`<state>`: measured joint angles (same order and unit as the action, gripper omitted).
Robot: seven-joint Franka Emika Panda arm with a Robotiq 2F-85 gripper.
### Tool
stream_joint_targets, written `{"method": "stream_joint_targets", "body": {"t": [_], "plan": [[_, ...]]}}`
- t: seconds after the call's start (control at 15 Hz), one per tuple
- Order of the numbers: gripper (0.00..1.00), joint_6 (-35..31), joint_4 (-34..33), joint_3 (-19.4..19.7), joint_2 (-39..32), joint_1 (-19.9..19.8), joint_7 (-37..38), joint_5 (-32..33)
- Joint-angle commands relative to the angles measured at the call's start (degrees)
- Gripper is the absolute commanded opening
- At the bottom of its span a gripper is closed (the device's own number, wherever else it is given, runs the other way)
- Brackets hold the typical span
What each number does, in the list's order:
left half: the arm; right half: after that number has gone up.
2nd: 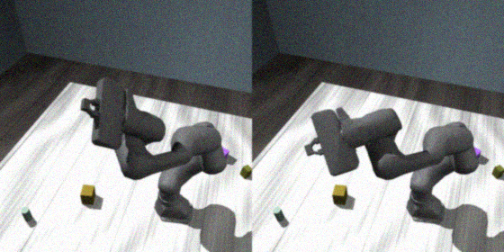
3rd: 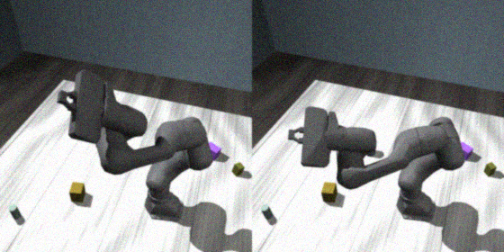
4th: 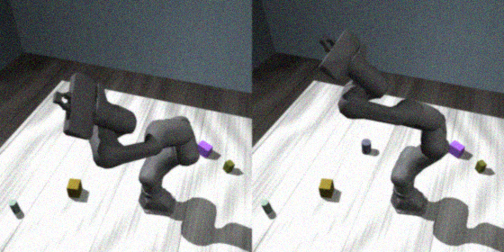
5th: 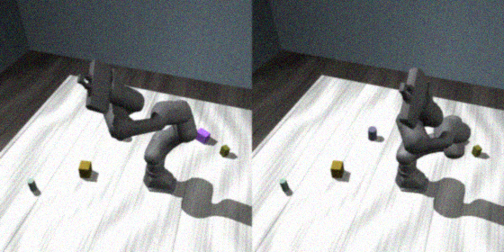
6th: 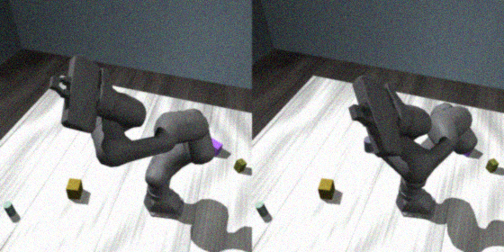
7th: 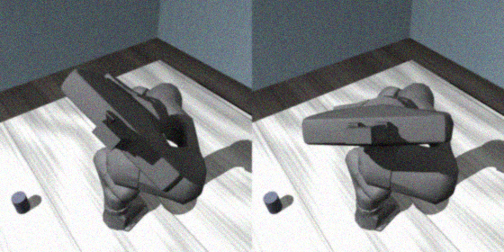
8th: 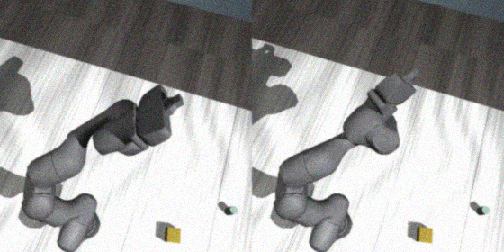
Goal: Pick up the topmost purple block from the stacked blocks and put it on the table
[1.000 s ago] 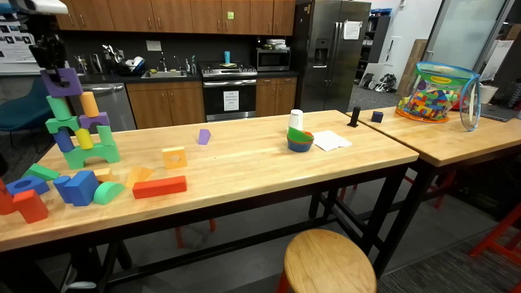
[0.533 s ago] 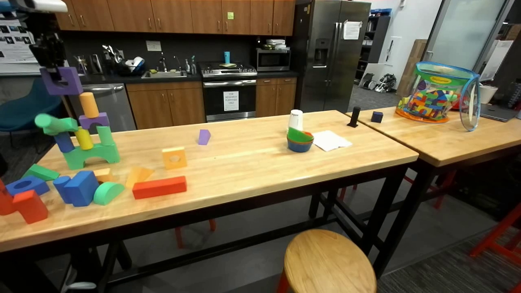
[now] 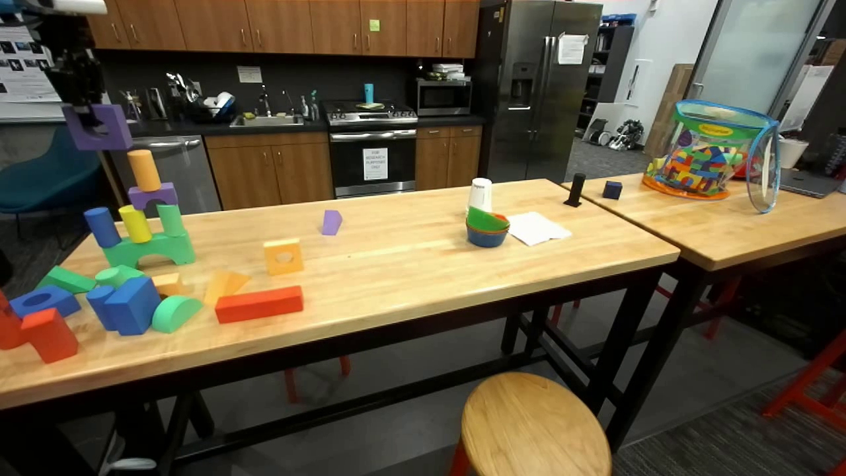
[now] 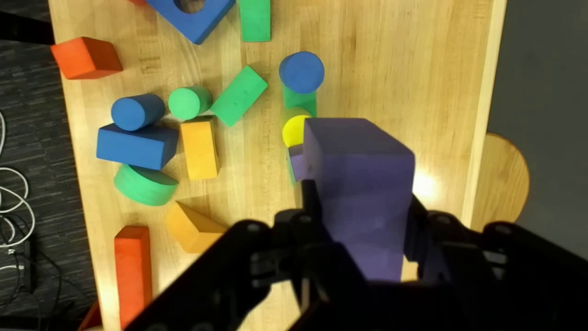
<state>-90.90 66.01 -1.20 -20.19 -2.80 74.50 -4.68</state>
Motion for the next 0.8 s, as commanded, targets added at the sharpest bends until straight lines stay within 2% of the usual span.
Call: {"method": "stream_joint_targets", "body": {"t": [0.0, 0.27, 0.47, 0.73], "plan": [[0.15, 1.51, -2.27, -0.25, -0.36, -0.11, -0.64, -0.47], [0.15, 2.16, -3.11, -0.19, 1.22, -0.06, -2.33, 0.46], [0.15, 3.39, -1.78, -0.47, 3.70, -0.17, -11.43, 2.47], [0.15, 3.09, 3.79, -0.02, 7.66, -1.38, -25.49, 4.47]]}}
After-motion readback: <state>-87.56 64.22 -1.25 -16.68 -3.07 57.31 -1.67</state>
